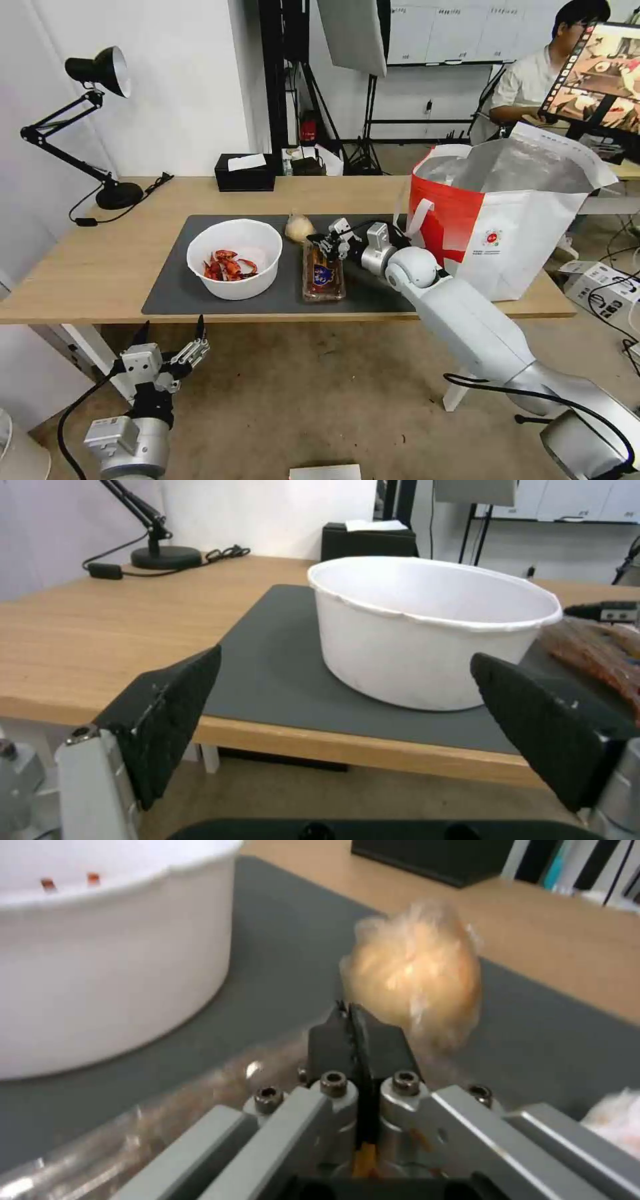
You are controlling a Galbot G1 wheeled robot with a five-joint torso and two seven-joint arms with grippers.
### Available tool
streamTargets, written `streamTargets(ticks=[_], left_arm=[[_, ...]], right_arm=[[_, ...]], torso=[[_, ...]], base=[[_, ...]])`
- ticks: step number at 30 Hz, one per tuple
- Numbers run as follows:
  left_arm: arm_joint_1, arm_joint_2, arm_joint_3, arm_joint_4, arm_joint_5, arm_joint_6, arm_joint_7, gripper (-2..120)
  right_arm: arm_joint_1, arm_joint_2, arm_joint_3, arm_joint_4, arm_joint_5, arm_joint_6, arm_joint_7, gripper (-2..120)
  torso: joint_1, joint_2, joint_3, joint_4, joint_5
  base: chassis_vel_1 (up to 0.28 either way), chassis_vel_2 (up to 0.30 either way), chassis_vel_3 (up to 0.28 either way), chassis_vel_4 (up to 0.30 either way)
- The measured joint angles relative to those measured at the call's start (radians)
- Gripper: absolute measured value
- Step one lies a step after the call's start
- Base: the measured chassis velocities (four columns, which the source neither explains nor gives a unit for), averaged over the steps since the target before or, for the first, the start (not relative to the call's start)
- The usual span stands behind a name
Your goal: Pick up the trash from the table and place it into the takeout bag.
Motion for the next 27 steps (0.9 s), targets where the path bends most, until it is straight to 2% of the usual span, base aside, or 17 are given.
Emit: streamTargets(ticks=[10, 15, 17, 19, 23, 25, 26, 27], left_arm=[[0.001, 0.008, 0.000, -0.001, -0.003, 0.000, 0.000, 100], [0.001, 0.011, 0.002, -0.004, -0.003, -0.002, 0.000, 100], [0.001, 0.019, 0.009, -0.010, -0.040, -0.043, 0.026, 100], [0.000, 0.029, 0.017, -0.017, -0.071, -0.060, 0.036, 100], [-0.014, 0.080, 0.030, -0.049, -0.167, -0.070, 0.104, 100], [-0.028, 0.117, 0.048, -0.089, -0.272, -0.043, 0.182, 100], [-0.028, 0.117, 0.048, -0.089, -0.272, -0.043, 0.182, 100], [-0.041, 0.131, 0.063, -0.113, -0.335, 0.003, 0.206, 100]], right_arm=[[-0.020, 0.000, 0.003, -0.005, 0.029, -0.008, 0.008, 0], [-0.020, -0.005, 0.013, 0.029, 0.108, -0.005, 0.035, 0], [-0.022, -0.012, 0.029, 0.065, 0.158, 0.011, 0.059, 0], [-0.026, -0.016, 0.035, 0.083, 0.178, 0.019, 0.068, 0], [-0.048, -0.039, 0.061, 0.157, 0.240, 0.040, 0.096, 0], [-0.076, -0.059, 0.083, 0.202, 0.224, 0.059, 0.108, 0], [-0.076, -0.059, 0.083, 0.202, 0.224, 0.059, 0.108, 0], [-0.092, -0.069, 0.093, 0.219, 0.199, 0.074, 0.108, 0]], torso=[[0.000, 0.000, 0.000, 0.0000, 0.0001], [0.000, 0.000, 0.000, 0.0000, 0.0000], [0.000, 0.000, 0.000, 0.0002, -0.0001], [0.000, 0.000, 0.000, 0.0002, 0.0000], [0.000, 0.000, 0.000, 0.0001, 0.0000], [0.000, 0.000, 0.000, 0.0002, 0.0000], [0.000, 0.000, 0.000, 0.0002, 0.0000], [0.000, 0.000, 0.000, 0.0001, 0.0003]], base=[[0.000, 0.000, 0.000, 0.000], [0.000, 0.000, 0.000, 0.000], [0.000, 0.000, 0.000, 0.000], [0.000, 0.000, 0.000, 0.000], [0.000, 0.000, 0.000, 0.000], [0.000, 0.000, 0.000, 0.000], [0.000, 0.000, 0.000, 0.000], [0.000, 0.000, 0.000, 0.000]])
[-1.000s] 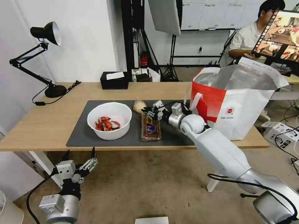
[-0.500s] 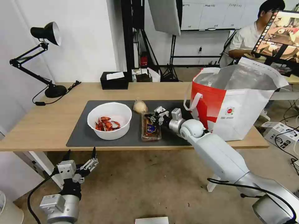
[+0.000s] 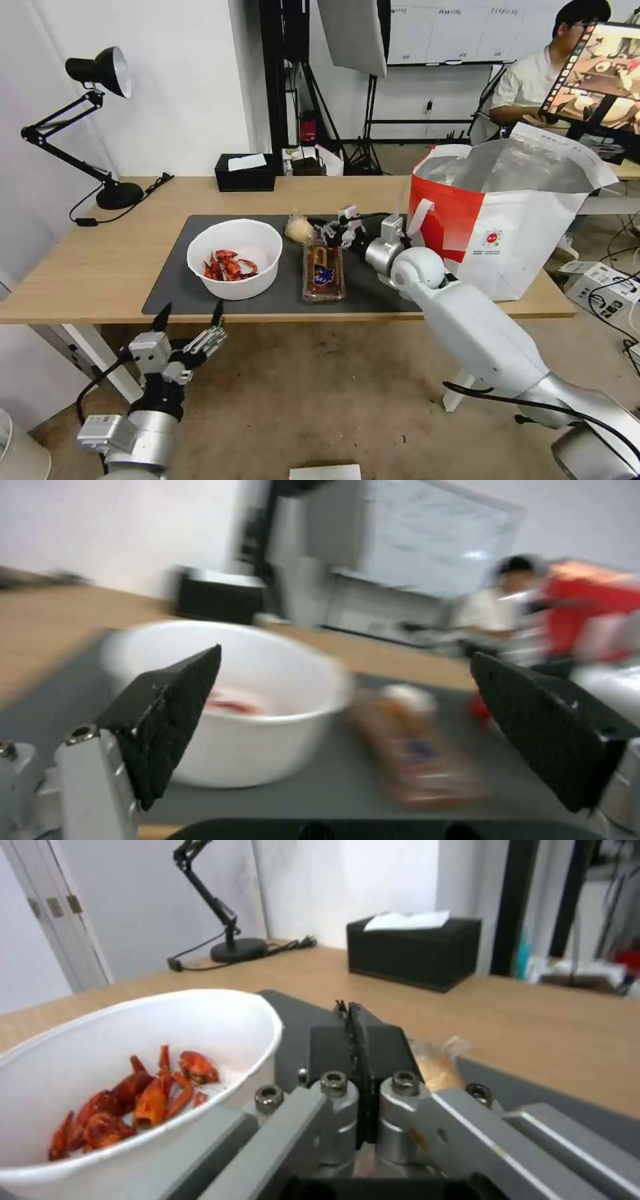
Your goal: Pick up the trash from the table and place it into the takeout bag.
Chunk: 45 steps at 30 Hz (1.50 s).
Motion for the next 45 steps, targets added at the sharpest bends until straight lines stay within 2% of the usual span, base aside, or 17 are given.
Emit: streamTargets(ticks=[2, 3, 6, 8, 9, 10, 12, 15, 20, 25, 32, 45], left_arm=[[-0.027, 0.019, 0.023, -0.025, -0.142, 0.094, 0.019, 100], [-0.027, 0.019, 0.023, -0.025, -0.142, 0.094, 0.019, 100], [-0.052, 0.045, 0.031, -0.009, -0.286, 0.147, 0.018, 100], [-0.069, 0.057, 0.034, 0.003, -0.319, 0.157, 0.014, 100], [-0.110, 0.085, 0.046, 0.036, -0.388, 0.175, 0.007, 100], [-0.110, 0.085, 0.046, 0.036, -0.388, 0.175, 0.007, 100], [-0.192, 0.141, 0.100, 0.109, -0.497, 0.196, -0.004, 100], [-0.244, 0.167, 0.134, 0.151, -0.551, 0.202, -0.014, 100], [-0.397, 0.215, 0.190, 0.250, -0.668, 0.215, -0.050, 100], [-0.493, 0.229, 0.223, 0.309, -0.695, 0.224, -0.074, 100], [-0.573, 0.223, 0.275, 0.372, -0.674, 0.237, -0.114, 100], [-0.658, 0.213, 0.330, 0.455, -0.697, 0.259, -0.145, 100]], right_arm=[[-0.033, -0.015, 0.010, 0.033, -0.039, 0.024, 0.002, 0], [-0.033, -0.015, 0.010, 0.033, -0.039, 0.024, 0.002, 0], [-0.041, -0.010, -0.010, 0.040, -0.087, 0.070, -0.003, 0], [-0.045, -0.010, -0.012, 0.045, -0.098, 0.078, -0.006, 0], [-0.057, -0.011, -0.014, 0.055, -0.115, 0.087, -0.008, 0], [-0.057, -0.011, -0.014, 0.055, -0.115, 0.087, -0.008, 0], [-0.081, -0.013, -0.014, 0.074, -0.124, 0.089, -0.001, 0], [-0.090, -0.013, -0.014, 0.083, -0.124, 0.086, 0.006, 0], [-0.093, -0.005, -0.021, 0.089, -0.119, 0.066, 0.024, 0], [-0.083, 0.009, -0.026, 0.069, -0.118, 0.055, 0.043, 0], [-0.052, 0.021, -0.037, 0.032, -0.084, 0.034, 0.074, 0], [-0.031, 0.032, -0.043, -0.022, -0.077, 0.002, 0.086, 0]], torso=[[0.000, 0.000, 0.000, -0.0011, -0.0001], [0.000, 0.000, 0.000, -0.0011, -0.0001], [0.000, 0.000, 0.000, 0.0005, 0.0000], [0.000, 0.000, 0.000, 0.0009, -0.0002], [0.000, 0.000, 0.000, 0.0005, -0.0005], [0.000, 0.000, 0.000, 0.0005, -0.0005], [0.000, 0.000, 0.000, -0.0002, -0.0004], [0.000, 0.000, 0.000, -0.0004, -0.0004], [0.000, 0.000, 0.000, -0.0001, -0.0003], [0.000, 0.000, 0.000, 0.0000, -0.0003], [0.000, 0.000, 0.000, -0.0001, -0.0003], [0.000, 0.000, 0.000, 0.0000, -0.0003]], base=[[0.000, 0.000, 0.000, 0.000], [0.000, 0.000, 0.000, 0.000], [0.000, 0.000, 0.000, 0.000], [0.000, 0.000, 0.000, 0.000], [0.000, 0.000, 0.000, 0.000], [0.000, 0.000, 0.000, 0.000], [0.000, 0.000, 0.000, 0.000], [0.000, 0.000, 0.000, 0.000], [0.000, 0.000, 0.000, 0.000], [0.000, 0.000, 0.000, 0.000], [0.000, 0.000, 0.000, 0.000], [0.000, 0.000, 0.000, 0.000]])
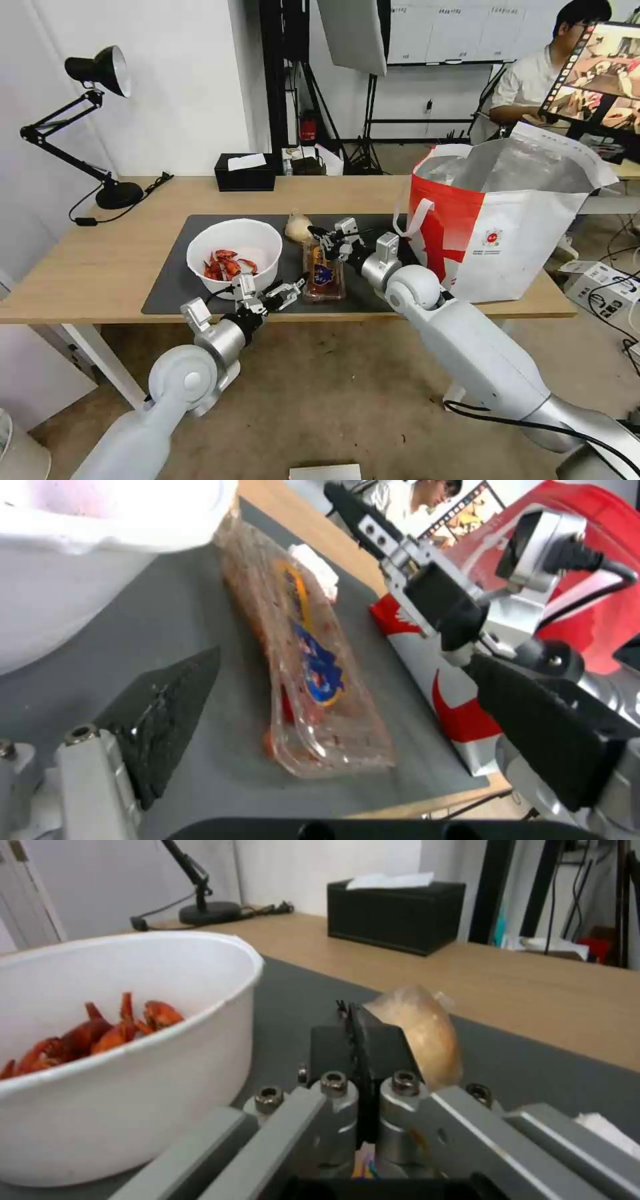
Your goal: Pick up the trash from the table and place it into the takeout bag.
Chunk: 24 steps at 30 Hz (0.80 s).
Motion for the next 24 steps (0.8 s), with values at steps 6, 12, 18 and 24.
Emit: streamTargets(ticks=[6, 12, 18, 24], left_arm=[[-0.037, 0.006, 0.019, 0.023, -0.028, 0.003, -0.023, 100], [-0.064, 0.004, 0.035, 0.040, -0.052, 0.018, -0.052, 100], [-0.091, -0.018, 0.044, 0.063, -0.087, 0.035, -0.079, 100], [-0.102, -0.037, 0.048, 0.082, -0.114, 0.051, -0.104, 100]], right_arm=[[0.046, 0.001, -0.016, -0.060, 0.012, -0.039, -0.041, 0], [0.089, 0.012, -0.034, -0.111, 0.032, -0.055, -0.068, 0], [0.115, 0.024, -0.052, -0.149, 0.033, -0.070, -0.077, 0], [0.118, 0.031, -0.058, -0.166, 0.027, -0.077, -0.077, 0]], torso=[[0.000, 0.000, 0.000, 0.0000, 0.0000], [0.000, 0.000, 0.000, 0.0000, 0.0000], [0.000, 0.000, 0.000, 0.0000, 0.0000], [0.000, 0.000, 0.000, 0.0000, 0.0000]], base=[[0.000, 0.000, 0.000, 0.000], [0.000, 0.000, 0.000, 0.000], [0.000, 0.000, 0.000, 0.000], [0.000, 0.000, 0.000, 0.000]])
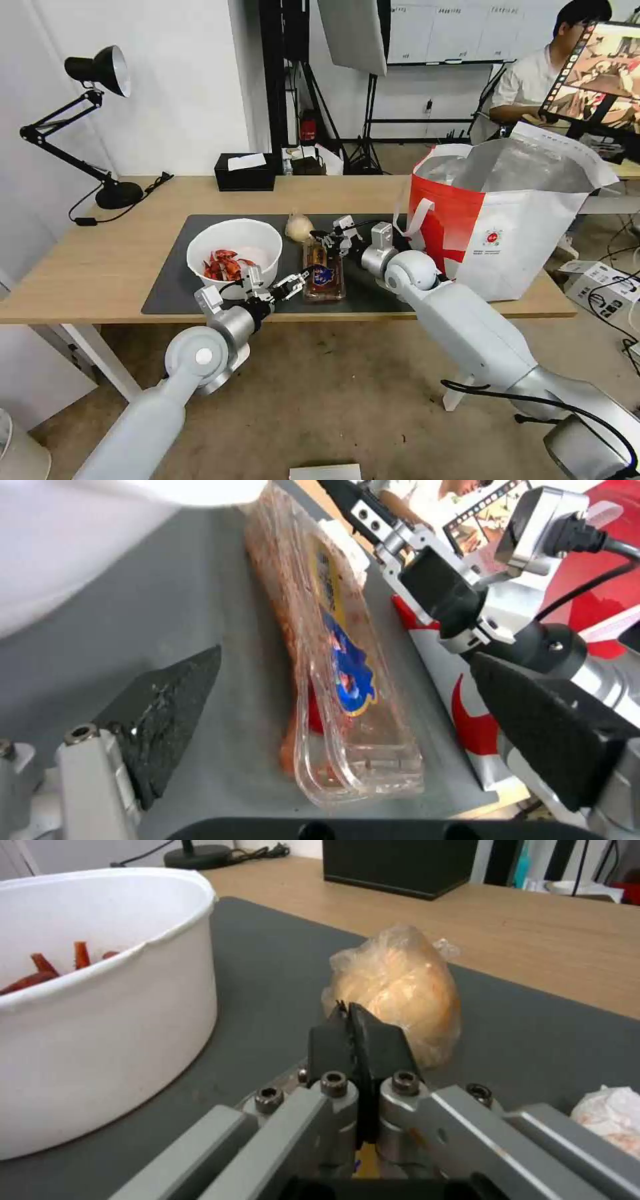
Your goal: Pick up the trash from the table and place it into the takeout bag.
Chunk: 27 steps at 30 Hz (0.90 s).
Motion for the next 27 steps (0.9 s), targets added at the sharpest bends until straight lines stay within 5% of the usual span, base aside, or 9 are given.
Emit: streamTargets(ticks=[27], left_arm=[[-0.041, -0.030, 0.013, 0.041, -0.055, 0.015, -0.049, 100]], right_arm=[[-0.011, 0.010, -0.010, -0.027, -0.039, -0.006, 0.004, 0]], torso=[[0.000, 0.000, 0.000, -0.0001, 0.0001]], base=[[0.000, 0.000, 0.000, 0.000]])
